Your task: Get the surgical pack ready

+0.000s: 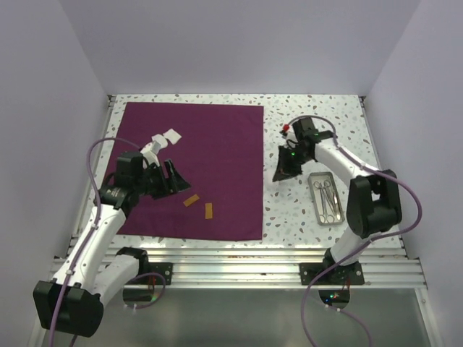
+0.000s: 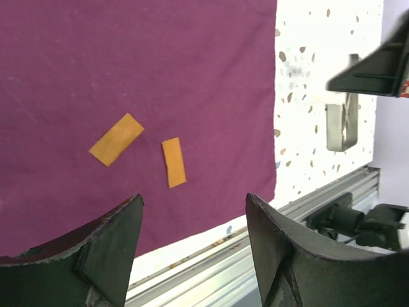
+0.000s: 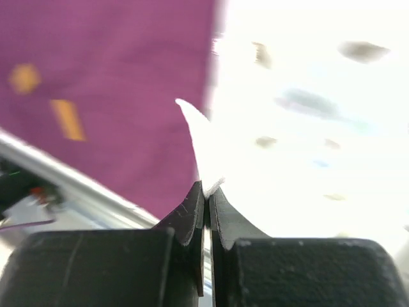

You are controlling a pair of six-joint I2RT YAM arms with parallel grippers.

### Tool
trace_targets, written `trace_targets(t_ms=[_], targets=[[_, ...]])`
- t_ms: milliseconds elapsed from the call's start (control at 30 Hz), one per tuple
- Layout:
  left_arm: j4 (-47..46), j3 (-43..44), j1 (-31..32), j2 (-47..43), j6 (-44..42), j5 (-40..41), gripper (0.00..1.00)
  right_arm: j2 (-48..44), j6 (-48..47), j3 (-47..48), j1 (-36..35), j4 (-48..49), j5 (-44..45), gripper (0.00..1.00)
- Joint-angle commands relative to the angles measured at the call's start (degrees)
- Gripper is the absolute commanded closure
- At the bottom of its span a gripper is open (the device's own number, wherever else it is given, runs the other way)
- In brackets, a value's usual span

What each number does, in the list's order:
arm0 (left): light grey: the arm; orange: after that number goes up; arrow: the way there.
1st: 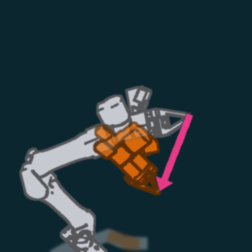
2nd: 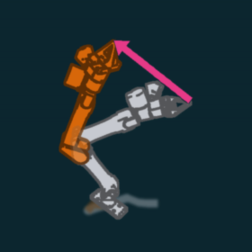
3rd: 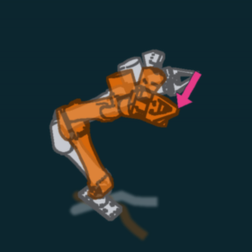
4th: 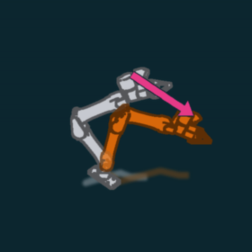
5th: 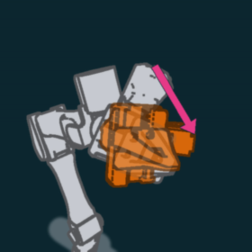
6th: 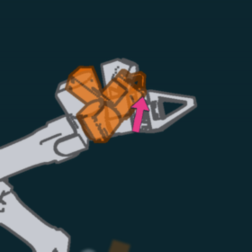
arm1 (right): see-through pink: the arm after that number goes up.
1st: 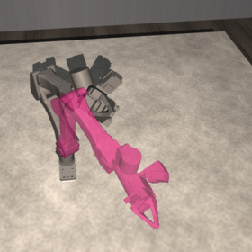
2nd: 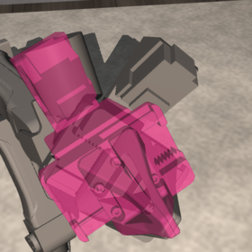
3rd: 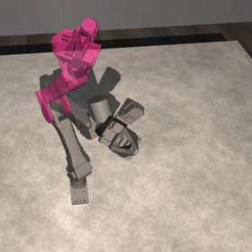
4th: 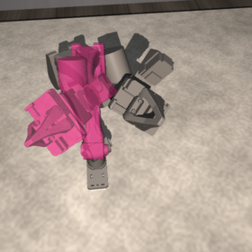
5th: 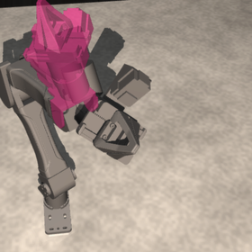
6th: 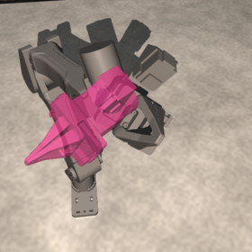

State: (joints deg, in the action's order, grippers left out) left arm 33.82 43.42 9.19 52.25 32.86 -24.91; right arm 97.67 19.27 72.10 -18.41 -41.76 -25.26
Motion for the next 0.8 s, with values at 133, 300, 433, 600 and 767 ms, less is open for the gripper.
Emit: trace_targets(t_ms=[133,300,433,600,767], targets=[[-7.2,-5.0,0.2,2.8,-4.6,-0.8,0.32,-7.9,-18.8,-6.5,11.0,-10.8,12.8,1.0],[-9.7,-4.9,-0.1,5.2,-6.7,-1.4,0.32,-5.9,-26.0,-5.3,18.0,-12.7,17.4,1.0],[-11.0,-4.3,-0.5,6.1,-6.7,-2.3,0.32,-4.6,-27.3,-3.7,21.8,-11.9,16.6,1.0],[-12.1,-4.0,-1.5,7.9,-6.8,-3.7,0.32,-0.8,-28.1,-2.0,24.3,-10.5,14.7,1.0],[-12.3,-4.0,-2.9,8.7,-6.6,-4.3,0.32,4.5,-28.6,0.0,24.7,-10.2,14.4,1.0]])
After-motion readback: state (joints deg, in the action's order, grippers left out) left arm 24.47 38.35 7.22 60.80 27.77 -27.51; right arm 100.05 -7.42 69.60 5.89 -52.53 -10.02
